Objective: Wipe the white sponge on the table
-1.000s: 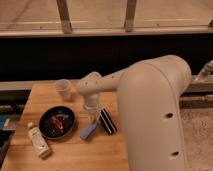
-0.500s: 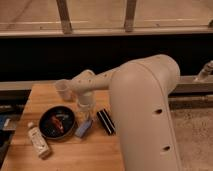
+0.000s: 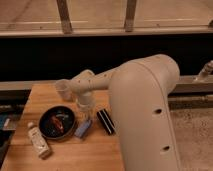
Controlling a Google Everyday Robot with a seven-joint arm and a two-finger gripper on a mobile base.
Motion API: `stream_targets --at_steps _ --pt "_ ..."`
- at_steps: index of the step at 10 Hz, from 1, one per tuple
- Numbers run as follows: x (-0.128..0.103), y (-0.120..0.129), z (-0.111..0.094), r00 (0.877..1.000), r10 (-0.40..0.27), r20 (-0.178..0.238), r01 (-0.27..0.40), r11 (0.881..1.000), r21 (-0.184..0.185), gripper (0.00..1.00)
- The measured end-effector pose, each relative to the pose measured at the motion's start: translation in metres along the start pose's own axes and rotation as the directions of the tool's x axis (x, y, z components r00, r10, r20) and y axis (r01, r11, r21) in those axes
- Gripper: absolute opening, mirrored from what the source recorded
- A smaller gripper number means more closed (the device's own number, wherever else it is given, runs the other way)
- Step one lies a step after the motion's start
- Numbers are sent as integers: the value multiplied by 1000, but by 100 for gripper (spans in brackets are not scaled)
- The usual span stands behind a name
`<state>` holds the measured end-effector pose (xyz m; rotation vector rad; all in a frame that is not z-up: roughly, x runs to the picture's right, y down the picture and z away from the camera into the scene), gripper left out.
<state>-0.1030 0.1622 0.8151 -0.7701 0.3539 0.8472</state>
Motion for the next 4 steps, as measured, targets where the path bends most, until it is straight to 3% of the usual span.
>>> stream_targets --at_steps 2,4 --pt "0 0 0 1000 0 0 0 1000 0 80" --pt "0 0 0 1000 1 0 -1 1000 0 80"
